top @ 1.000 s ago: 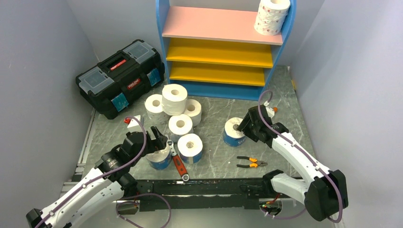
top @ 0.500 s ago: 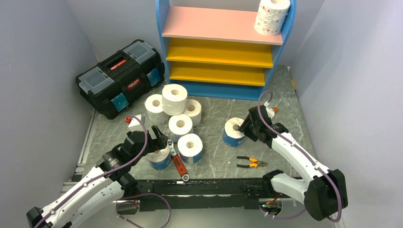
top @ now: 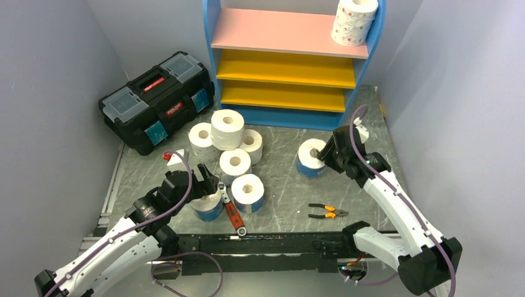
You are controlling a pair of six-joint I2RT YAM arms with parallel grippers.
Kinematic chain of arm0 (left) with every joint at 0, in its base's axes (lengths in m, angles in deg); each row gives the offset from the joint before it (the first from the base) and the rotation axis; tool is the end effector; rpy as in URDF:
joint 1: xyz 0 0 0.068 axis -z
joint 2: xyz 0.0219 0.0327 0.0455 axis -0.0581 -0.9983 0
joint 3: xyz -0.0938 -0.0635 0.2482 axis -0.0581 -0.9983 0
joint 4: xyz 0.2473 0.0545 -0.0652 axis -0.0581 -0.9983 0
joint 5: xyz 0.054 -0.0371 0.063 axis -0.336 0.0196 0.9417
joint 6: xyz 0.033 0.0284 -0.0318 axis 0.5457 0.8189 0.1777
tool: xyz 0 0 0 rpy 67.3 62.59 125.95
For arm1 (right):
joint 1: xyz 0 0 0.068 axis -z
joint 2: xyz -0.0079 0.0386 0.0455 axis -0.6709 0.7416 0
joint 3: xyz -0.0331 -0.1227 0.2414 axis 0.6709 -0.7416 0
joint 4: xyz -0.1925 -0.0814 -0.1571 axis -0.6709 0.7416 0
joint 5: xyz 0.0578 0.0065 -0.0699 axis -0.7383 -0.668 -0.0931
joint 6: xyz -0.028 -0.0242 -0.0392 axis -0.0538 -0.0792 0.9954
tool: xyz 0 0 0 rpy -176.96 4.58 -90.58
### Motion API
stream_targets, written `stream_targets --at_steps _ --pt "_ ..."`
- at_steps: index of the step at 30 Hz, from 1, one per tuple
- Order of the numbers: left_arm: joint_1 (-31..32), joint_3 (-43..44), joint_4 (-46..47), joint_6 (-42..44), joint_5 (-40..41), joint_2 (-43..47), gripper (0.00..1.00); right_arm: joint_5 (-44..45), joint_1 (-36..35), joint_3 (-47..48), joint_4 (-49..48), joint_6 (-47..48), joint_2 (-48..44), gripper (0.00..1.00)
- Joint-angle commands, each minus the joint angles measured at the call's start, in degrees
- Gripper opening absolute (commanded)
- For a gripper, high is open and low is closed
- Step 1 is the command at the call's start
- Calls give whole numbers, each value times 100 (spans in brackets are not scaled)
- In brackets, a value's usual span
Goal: Place and organize the paper towels onto the shelf
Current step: Pick up the paper towel from the center of the board.
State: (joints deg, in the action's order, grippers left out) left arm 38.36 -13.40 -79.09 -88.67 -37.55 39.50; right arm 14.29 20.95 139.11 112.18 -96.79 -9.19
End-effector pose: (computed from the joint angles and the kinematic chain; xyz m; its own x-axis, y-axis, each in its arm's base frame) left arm 0.1053 -0.0771 0.2375 -0.5751 -0.3930 -0.7175 -0.0171 0.8827 -0.4697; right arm 0.1879 0.0642 0.2833 -0.6147 0.5586 -0.5568 0.3948 0.8291 0.3958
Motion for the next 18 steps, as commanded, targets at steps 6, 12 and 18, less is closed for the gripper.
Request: stream_targets --at_steps 6,12,18 --pt "14 -161 -227 -137 -370 94 96 414 429 1603 76 345 11 28" --pt "15 -74 -339 -60 -342 140 96 160 856 2319 -171 179 417 26" --pt "17 -1 -456 -8 -271 257 97 -36 1050 3139 -352 -44 948 26"
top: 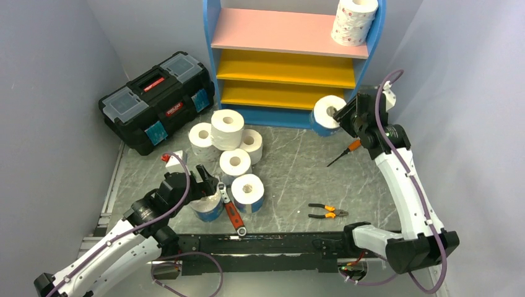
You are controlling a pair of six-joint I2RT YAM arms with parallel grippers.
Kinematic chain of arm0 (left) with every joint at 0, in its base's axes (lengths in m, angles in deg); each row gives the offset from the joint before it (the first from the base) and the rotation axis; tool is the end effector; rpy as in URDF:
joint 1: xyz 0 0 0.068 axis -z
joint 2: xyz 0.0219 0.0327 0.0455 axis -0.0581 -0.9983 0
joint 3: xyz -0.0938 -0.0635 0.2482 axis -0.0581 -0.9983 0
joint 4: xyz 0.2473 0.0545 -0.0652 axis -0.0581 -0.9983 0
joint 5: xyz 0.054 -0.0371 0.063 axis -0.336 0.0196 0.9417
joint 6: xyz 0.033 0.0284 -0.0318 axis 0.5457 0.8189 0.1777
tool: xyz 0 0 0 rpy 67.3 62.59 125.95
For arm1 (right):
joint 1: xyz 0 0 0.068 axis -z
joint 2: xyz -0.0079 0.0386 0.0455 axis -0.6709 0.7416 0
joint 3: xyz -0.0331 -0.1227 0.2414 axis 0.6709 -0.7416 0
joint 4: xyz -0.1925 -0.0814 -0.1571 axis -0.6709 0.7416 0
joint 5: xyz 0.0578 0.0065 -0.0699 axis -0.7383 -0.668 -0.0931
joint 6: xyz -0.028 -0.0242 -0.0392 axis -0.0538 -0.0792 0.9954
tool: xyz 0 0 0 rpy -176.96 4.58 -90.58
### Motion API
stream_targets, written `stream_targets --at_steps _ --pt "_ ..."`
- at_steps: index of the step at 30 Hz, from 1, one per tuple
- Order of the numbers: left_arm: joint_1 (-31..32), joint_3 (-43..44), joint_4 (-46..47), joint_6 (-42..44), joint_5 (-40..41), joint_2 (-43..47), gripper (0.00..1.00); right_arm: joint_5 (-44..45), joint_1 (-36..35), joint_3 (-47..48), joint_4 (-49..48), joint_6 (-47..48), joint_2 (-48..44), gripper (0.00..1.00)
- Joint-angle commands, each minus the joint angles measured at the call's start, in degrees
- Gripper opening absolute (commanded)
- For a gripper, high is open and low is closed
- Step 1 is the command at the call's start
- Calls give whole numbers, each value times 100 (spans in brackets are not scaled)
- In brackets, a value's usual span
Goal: Place and organize the paper towels onto the shelf
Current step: Pick up the paper towel from the center of the board, then place the paper towel on the shelf.
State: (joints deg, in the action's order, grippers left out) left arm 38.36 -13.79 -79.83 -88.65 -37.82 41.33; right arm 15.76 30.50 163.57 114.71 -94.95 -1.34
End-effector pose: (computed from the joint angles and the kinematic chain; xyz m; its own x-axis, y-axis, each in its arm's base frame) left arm 0.1017 -0.0740 0.2374 -0.5713 -0.3976 -0.7180 -0.0099 0.8781 -0.4784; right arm 0.2256 0.0374 0.3913 -0.3672 0.6573 -0.6581 0.4152 0.7490 0.5164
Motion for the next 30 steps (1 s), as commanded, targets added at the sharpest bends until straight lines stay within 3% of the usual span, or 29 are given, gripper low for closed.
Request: stream_targets --at_steps 1,13,30 --pt "20 44 -399 2 -223 90 97 -207 106 807 -627 -268 233 26" --pt "19 117 -465 84 -101 124 97 -1 216 1976 -776 -259 1155 27" --pt "15 268 -515 119 160 -5 98 232 431 2620 -955 -288 1764 27"
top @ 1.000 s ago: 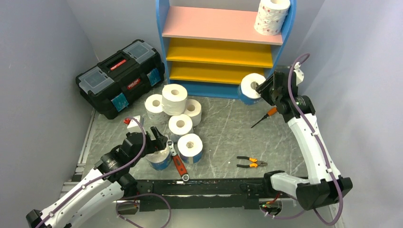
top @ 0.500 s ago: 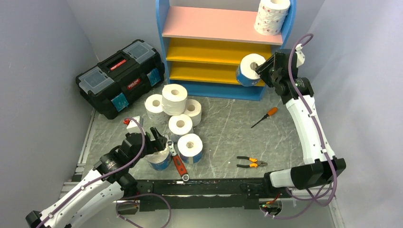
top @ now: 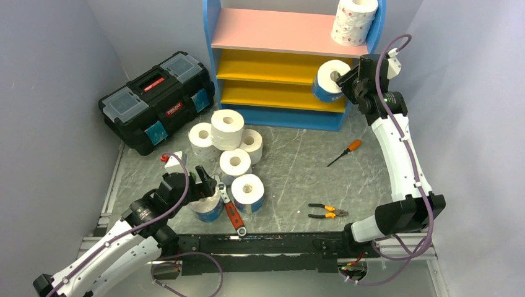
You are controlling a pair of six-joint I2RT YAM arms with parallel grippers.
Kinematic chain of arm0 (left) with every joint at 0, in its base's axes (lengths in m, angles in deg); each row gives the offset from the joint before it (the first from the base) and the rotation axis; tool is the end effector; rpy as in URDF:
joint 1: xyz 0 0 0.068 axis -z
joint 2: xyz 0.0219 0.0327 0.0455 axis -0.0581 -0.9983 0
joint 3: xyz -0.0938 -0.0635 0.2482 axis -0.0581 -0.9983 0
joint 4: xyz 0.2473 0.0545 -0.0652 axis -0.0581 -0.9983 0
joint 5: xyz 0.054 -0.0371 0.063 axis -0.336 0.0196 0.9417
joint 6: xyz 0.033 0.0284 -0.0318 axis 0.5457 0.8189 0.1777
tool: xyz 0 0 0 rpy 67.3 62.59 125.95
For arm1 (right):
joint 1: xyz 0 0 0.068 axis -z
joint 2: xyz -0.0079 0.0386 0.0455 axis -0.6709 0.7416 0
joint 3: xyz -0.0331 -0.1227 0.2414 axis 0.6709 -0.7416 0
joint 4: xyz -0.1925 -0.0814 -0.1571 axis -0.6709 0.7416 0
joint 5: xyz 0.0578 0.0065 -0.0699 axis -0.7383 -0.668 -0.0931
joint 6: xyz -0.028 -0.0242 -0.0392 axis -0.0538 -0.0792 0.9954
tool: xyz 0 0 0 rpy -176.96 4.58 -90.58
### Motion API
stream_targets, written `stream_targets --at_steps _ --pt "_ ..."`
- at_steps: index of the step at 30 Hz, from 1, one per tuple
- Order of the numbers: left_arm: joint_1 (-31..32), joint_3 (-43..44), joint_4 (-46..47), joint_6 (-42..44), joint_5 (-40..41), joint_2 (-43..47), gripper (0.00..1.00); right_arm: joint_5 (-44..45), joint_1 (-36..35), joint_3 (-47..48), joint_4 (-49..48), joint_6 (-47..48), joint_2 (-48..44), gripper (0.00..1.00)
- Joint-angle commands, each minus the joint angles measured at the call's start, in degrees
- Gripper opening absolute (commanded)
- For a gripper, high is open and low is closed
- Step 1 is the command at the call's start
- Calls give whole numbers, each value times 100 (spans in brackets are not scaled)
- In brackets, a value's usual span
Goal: Place and organize the paper towels onto the shelf
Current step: Place the paper towel on the shelf.
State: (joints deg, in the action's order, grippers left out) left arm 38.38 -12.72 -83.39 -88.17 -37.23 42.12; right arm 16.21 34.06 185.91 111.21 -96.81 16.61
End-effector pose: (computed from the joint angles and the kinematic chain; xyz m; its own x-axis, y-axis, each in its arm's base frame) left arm 0.0978 -0.0702 0.2396 -0.5815 -0.3777 -0.7206 -0.0209 0.8924 -0.4509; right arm 0.3049 0.0340 0.4446 -0.2161 0.7138 -0.6662 0.3974 0.6875 0.6077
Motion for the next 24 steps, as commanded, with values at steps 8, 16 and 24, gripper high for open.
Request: stream_targets --at_steps 8,16,24 --pt "12 179 -99 83 88 -161 98 230 135 527 -650 -225 104 27" --pt "12 209 -81 71 60 -198 98 278 157 833 -616 -310 354 29" --pt "17 196 -79 54 47 -209 98 192 162 846 -664 -389 401 40"
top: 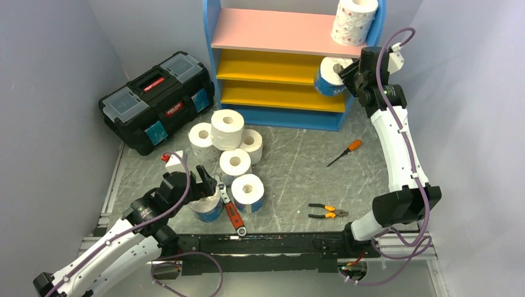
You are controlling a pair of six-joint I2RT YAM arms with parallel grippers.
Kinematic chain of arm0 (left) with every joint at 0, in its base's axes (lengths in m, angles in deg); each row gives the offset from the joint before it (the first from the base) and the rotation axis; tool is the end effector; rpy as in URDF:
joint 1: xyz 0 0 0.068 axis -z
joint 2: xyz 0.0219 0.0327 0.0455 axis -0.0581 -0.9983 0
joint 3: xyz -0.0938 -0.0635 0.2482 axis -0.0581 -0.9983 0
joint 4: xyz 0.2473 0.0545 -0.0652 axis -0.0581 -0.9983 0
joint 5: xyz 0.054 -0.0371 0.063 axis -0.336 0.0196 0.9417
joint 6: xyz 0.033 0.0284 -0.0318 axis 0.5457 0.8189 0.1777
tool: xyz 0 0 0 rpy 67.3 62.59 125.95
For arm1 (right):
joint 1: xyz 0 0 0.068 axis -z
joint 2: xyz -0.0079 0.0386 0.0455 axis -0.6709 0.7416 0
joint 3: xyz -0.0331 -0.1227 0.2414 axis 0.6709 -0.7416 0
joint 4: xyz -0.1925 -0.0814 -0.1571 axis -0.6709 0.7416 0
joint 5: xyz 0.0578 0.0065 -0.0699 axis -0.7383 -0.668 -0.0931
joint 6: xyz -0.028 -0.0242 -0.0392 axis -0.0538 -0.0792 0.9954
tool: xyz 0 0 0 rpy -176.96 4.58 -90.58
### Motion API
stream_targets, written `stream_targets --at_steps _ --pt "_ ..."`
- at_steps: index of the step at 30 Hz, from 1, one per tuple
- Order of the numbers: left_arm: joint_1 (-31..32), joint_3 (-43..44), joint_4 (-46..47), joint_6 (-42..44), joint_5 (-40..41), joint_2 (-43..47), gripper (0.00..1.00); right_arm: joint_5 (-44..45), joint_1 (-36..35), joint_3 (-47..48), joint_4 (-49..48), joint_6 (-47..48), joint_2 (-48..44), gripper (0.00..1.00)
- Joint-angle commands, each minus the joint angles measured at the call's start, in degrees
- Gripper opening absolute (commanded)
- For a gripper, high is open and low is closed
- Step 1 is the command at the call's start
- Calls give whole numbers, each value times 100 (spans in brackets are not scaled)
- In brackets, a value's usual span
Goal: Place and organize the paper towels onto the shelf
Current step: Place the paper towel on the shelf.
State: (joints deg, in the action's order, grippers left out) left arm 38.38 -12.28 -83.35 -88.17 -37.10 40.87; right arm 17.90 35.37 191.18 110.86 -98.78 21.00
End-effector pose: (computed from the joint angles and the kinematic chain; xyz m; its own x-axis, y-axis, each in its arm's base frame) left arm 0.0999 -0.0719 0.2400 -0.5874 -0.3717 -0.7189 -0.0267 0.8967 -0.4418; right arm 0.3247 0.0283 0.4521 -0.1509 0.7392 -0.6564 0.4225 0.6485 0.6332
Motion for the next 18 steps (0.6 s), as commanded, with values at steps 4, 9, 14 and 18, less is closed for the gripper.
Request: stream_targets --at_steps 4,9,14,18 --pt "18 153 -60 54 26 -110 98 -46 24 306 -660 -204 -44 47" --pt "12 144 -44 44 -14 -124 98 -108 31 325 -681 -236 -24 55" --pt "17 144 -56 45 -24 -117 98 -146 28 363 -709 -222 -7 59" --pt "15 118 -50 20 -28 -101 98 -212 33 388 -721 -222 50 59"
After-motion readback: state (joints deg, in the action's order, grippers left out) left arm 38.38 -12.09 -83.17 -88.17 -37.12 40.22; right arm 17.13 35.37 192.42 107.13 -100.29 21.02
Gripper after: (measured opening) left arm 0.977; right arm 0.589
